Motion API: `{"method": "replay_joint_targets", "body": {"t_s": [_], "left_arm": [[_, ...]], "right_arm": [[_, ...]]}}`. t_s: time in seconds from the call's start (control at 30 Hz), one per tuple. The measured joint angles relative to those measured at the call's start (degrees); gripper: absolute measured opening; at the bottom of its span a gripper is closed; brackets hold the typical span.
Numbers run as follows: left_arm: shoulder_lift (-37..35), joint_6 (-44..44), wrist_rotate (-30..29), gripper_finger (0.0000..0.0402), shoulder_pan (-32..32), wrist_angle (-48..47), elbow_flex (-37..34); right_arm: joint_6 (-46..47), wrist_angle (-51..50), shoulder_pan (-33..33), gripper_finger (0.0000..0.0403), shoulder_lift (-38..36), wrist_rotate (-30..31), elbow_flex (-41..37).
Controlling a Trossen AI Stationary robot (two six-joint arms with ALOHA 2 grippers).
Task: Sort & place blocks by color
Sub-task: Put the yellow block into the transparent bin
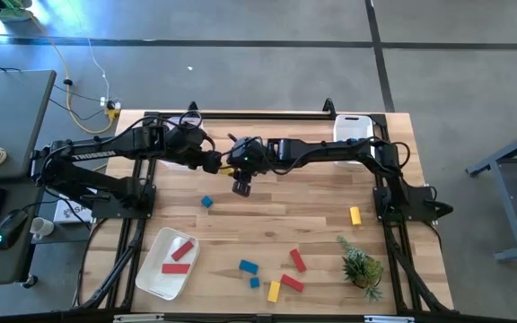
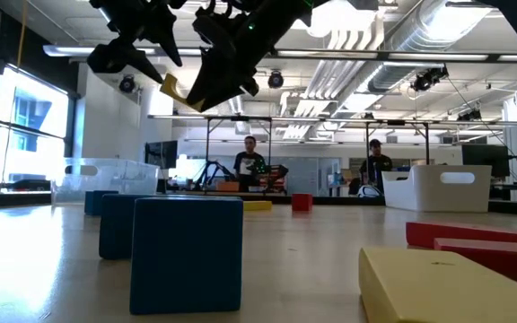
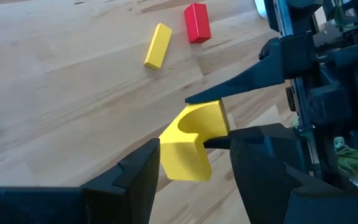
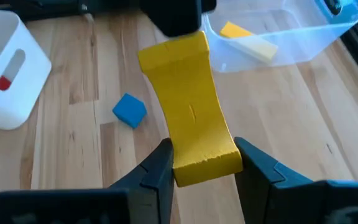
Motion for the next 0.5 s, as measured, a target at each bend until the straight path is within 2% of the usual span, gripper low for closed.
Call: {"method": "replay_joint_targets", "body": {"t_s": [0.5], "left_arm": [[1.3, 2.4, -0.2, 0.0195, 0.0, 0.0, 0.0]], "right_arm": [[0.1, 1.4, 0.1, 0.0107, 0.0, -0.2, 0.0]]}}
